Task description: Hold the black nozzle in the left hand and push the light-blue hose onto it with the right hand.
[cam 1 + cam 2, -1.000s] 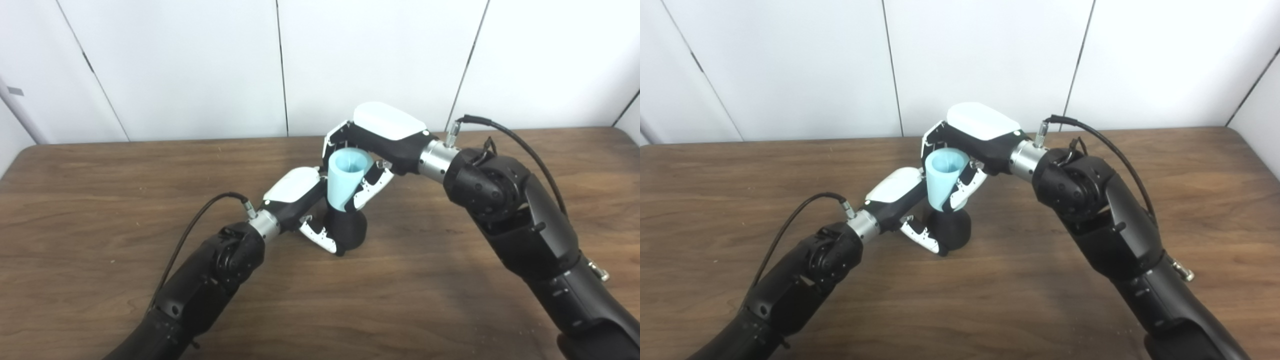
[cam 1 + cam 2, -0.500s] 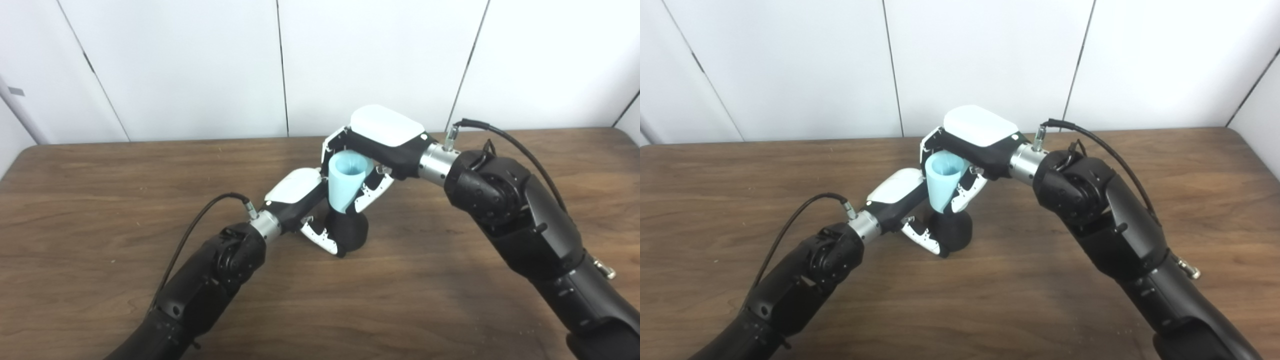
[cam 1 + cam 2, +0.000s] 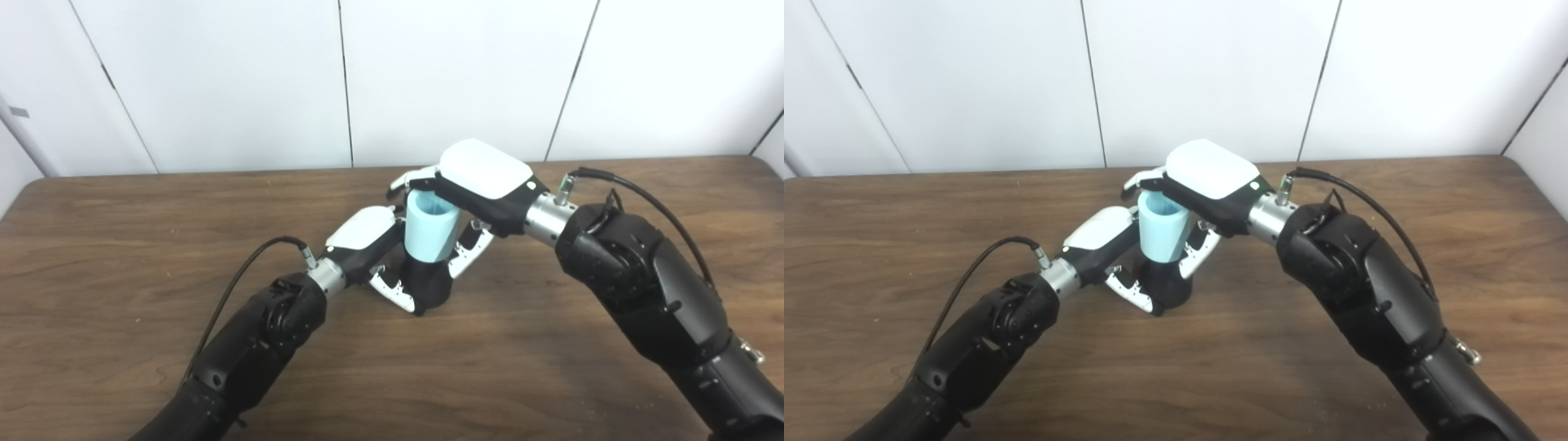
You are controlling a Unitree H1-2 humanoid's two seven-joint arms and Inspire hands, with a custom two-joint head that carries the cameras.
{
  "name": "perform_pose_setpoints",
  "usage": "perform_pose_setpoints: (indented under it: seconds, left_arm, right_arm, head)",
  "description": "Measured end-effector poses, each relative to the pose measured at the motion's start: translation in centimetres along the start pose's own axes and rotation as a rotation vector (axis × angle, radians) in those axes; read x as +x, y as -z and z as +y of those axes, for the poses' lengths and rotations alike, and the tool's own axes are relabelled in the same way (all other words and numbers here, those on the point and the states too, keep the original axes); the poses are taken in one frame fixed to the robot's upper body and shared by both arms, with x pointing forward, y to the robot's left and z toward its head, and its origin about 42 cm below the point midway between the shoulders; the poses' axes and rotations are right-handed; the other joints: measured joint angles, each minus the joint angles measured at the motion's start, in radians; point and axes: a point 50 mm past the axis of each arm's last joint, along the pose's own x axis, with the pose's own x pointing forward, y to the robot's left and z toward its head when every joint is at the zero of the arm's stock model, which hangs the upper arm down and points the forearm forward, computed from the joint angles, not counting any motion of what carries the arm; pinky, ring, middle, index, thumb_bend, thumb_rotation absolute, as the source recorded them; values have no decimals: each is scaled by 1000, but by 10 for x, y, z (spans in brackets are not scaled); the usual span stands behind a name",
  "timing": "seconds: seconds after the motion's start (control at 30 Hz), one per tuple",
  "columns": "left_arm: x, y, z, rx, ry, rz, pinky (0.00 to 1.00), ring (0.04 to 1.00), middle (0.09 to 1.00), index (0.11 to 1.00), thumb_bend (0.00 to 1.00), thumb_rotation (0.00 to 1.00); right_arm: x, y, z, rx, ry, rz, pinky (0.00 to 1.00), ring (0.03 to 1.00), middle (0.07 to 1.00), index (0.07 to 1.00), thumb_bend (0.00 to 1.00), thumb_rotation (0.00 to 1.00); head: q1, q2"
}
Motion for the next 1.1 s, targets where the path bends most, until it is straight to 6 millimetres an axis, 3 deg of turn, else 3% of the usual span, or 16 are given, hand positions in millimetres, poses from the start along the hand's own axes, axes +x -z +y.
perform_pose_setpoints:
  seconds: [0.1,0.27,0.47,0.73,0.87,0.9,1.0,1.1]
  left_arm:
    - [0,0,0,0,1,-4,1000,609,468,489,527,0]
    - [1,0,-1,-1,0,-4,1000,609,479,485,526,0]
    - [2,1,-1,-4,-1,-6,1000,609,490,480,526,0]
    - [2,1,-1,-4,-2,-6,1000,609,488,481,526,0]
    - [2,0,-1,-5,-2,-8,1000,610,477,486,527,0]
    - [2,0,-1,-5,-2,-7,1000,610,476,486,527,0]
    - [2,2,-1,-3,-2,-3,1000,610,473,487,527,0]
    - [2,2,-1,-2,-2,-3,1000,611,468,488,527,0]
  right_arm:
    - [-2,3,-7,28,-61,90,860,1000,1000,1000,1000,331]
    - [-6,10,-20,71,-41,149,903,1000,1000,1000,995,272]
    - [-9,12,-34,82,43,108,883,1000,1000,1000,987,262]
    - [-24,-2,-46,65,130,-33,869,1000,1000,993,973,271]
    - [-40,0,-31,126,44,-81,921,1000,1000,993,818,468]
    - [-45,1,-26,140,11,-90,944,1000,1000,993,733,537]
    - [-53,5,-14,162,-84,-100,965,1000,1000,992,651,599]
    - [-54,6,-15,160,-113,-108,974,1000,1000,995,641,638]
  head:
    - [0,0]
    - [-2,-3]
    - [-2,-5]
    - [2,-2]
    - [3,-3]
    - [3,-3]
    - [2,-5]
    - [2,-3]
